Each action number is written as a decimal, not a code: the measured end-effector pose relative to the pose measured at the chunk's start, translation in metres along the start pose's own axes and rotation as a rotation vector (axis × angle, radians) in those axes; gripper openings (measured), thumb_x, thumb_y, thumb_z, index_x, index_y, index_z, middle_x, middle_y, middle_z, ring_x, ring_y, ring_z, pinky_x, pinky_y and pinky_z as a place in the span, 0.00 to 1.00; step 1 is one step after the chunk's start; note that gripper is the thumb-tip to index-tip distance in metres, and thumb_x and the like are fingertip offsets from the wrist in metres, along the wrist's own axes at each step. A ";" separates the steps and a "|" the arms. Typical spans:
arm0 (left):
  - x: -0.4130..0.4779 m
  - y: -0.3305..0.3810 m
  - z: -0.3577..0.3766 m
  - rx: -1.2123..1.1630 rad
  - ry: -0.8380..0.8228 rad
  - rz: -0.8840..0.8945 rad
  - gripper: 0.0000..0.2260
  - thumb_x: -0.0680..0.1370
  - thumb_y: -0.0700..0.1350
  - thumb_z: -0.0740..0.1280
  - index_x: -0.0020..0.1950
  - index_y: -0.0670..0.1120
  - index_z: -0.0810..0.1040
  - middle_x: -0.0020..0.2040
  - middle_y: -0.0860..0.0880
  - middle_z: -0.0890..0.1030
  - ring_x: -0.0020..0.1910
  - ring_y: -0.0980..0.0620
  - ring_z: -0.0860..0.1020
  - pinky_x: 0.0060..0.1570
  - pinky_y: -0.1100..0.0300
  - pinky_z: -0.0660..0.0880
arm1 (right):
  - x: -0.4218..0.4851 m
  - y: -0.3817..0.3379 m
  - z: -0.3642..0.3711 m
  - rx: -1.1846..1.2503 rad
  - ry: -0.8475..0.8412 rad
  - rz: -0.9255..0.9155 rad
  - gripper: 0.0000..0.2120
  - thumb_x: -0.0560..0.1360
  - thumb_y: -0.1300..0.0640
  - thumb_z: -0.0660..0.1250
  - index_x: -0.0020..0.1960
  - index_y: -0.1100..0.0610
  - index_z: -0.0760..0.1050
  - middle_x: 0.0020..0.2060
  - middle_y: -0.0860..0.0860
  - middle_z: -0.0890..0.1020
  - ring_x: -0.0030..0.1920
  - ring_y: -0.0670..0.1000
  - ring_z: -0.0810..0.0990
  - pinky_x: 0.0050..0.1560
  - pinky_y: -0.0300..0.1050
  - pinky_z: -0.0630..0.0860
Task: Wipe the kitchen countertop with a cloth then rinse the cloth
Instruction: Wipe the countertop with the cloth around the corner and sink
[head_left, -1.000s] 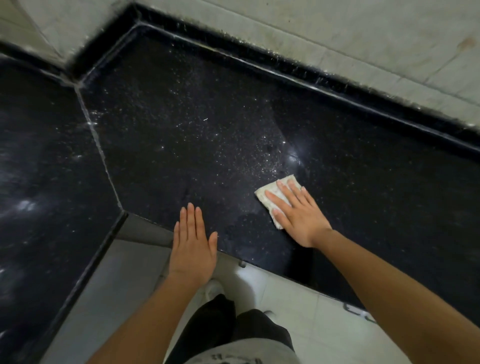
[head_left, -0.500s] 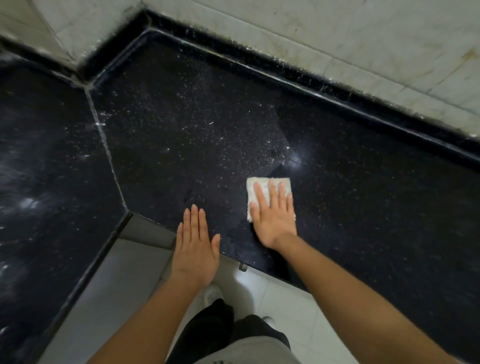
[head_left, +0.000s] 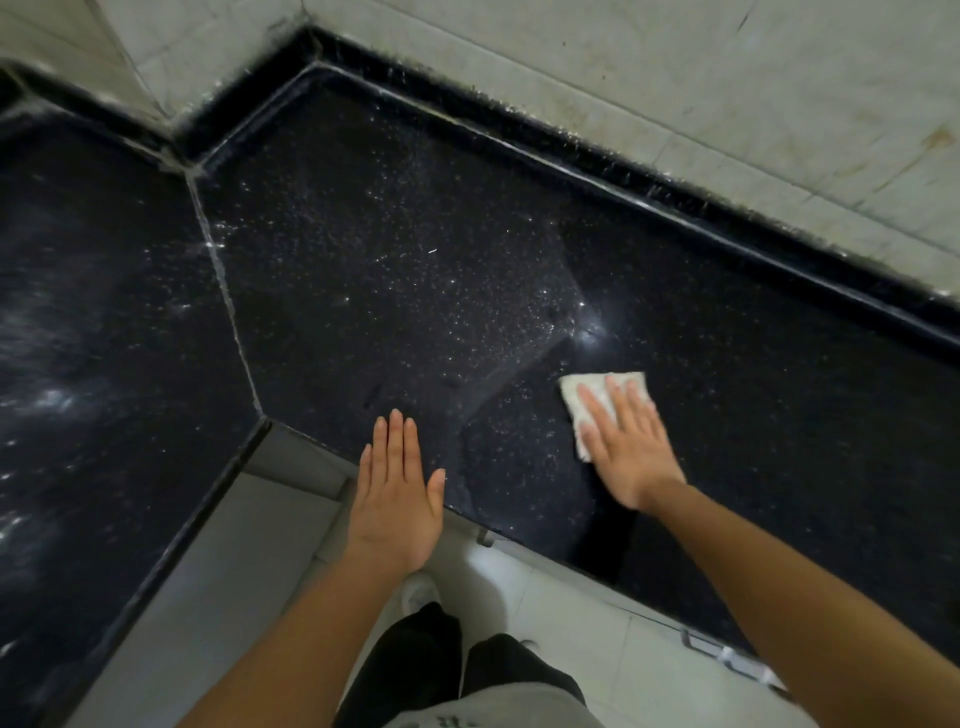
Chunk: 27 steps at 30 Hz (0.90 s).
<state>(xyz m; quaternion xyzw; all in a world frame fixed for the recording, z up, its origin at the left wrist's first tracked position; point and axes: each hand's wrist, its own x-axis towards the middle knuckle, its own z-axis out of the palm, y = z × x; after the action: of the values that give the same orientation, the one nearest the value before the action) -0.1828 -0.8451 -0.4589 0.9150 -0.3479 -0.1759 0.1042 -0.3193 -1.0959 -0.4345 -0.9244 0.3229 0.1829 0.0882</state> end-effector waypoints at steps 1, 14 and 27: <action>0.000 0.000 -0.001 -0.006 -0.005 -0.004 0.38 0.69 0.62 0.19 0.73 0.41 0.32 0.73 0.45 0.30 0.73 0.49 0.30 0.71 0.53 0.32 | 0.006 0.004 -0.004 0.066 -0.006 0.093 0.25 0.80 0.40 0.35 0.74 0.39 0.32 0.78 0.50 0.37 0.76 0.51 0.32 0.74 0.48 0.33; 0.000 0.000 -0.003 -0.033 -0.032 -0.009 0.39 0.68 0.63 0.17 0.72 0.42 0.31 0.73 0.47 0.30 0.73 0.51 0.30 0.71 0.55 0.31 | -0.027 -0.109 0.017 -0.058 -0.034 -0.327 0.25 0.81 0.43 0.34 0.75 0.44 0.29 0.76 0.53 0.33 0.73 0.55 0.26 0.72 0.52 0.28; 0.036 0.026 -0.020 -0.071 -0.081 -0.107 0.48 0.69 0.74 0.38 0.73 0.40 0.28 0.73 0.42 0.27 0.72 0.47 0.26 0.70 0.53 0.29 | 0.035 0.011 -0.014 -0.038 0.007 -0.120 0.28 0.73 0.36 0.27 0.73 0.38 0.31 0.77 0.47 0.38 0.74 0.46 0.30 0.72 0.45 0.31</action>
<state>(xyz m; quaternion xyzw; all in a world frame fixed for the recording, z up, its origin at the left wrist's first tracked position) -0.1655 -0.8877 -0.4412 0.9202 -0.2959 -0.2303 0.1128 -0.2966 -1.1285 -0.4357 -0.9442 0.2636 0.1803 0.0803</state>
